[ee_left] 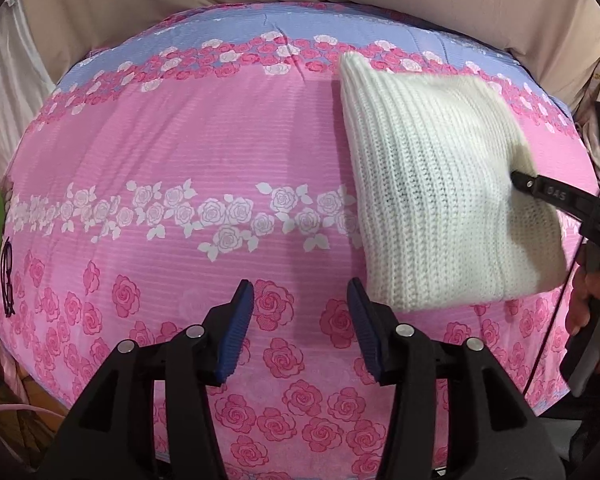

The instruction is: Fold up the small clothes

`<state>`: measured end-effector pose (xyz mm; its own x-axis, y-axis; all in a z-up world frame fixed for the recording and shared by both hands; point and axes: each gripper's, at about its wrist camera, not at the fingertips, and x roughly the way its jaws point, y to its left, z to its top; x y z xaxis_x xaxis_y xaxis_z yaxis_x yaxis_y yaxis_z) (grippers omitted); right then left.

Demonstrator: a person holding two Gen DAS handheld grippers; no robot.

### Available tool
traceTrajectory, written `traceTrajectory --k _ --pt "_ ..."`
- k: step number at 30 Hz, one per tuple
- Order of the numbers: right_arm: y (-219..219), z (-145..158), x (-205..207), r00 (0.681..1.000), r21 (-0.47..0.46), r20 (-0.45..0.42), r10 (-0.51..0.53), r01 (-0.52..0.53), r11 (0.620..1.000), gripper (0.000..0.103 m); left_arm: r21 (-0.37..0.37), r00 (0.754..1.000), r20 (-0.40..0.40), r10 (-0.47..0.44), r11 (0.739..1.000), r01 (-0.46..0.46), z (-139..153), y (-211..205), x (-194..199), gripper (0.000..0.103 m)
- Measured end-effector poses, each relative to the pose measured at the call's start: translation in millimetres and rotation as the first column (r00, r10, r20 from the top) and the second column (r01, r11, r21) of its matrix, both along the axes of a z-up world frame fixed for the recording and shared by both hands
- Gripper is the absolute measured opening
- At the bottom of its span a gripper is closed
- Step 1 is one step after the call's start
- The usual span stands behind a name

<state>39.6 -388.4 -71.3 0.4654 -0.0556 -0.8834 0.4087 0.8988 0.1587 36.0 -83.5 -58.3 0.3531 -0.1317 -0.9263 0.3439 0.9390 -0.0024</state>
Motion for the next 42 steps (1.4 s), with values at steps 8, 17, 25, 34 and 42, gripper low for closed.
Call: traceTrajectory --k 8,17,25,34,42 --pt "10.4 35.4 -42.6 0.992 0.033 0.121 -0.028 0.025 0.999 0.037 0.008 1.000 -0.011 -0.002 1.000 0.002 -5.9 -3.0 0.4 0.048" --pt "17.4 -12.7 -90.4 0.996 0.190 0.013 -0.088 0.084 0.978 0.045 0.027 1.000 -0.009 -0.021 0.999 0.021 -8.1 -9.0 -3.4 0.048" --pt "18.9 61.0 -92.6 0.970 0.135 0.227 -0.088 0.058 0.989 0.012 0.039 1.000 -0.004 -0.026 0.999 0.026 -8.0 -9.2 -8.5 0.048" --pt "5.1 -33.5 -97.9 0.995 0.164 -0.019 -0.101 0.103 0.981 0.014 0.015 1.000 -0.030 -0.010 1.000 0.010 -9.8 -5.5 -6.4 0.054" --pt "1.7 30.9 -97.1 0.989 0.079 0.102 -0.111 0.103 0.992 0.050 -0.207 0.992 -0.107 0.060 0.975 -0.082 4.7 -9.3 30.7 0.070"
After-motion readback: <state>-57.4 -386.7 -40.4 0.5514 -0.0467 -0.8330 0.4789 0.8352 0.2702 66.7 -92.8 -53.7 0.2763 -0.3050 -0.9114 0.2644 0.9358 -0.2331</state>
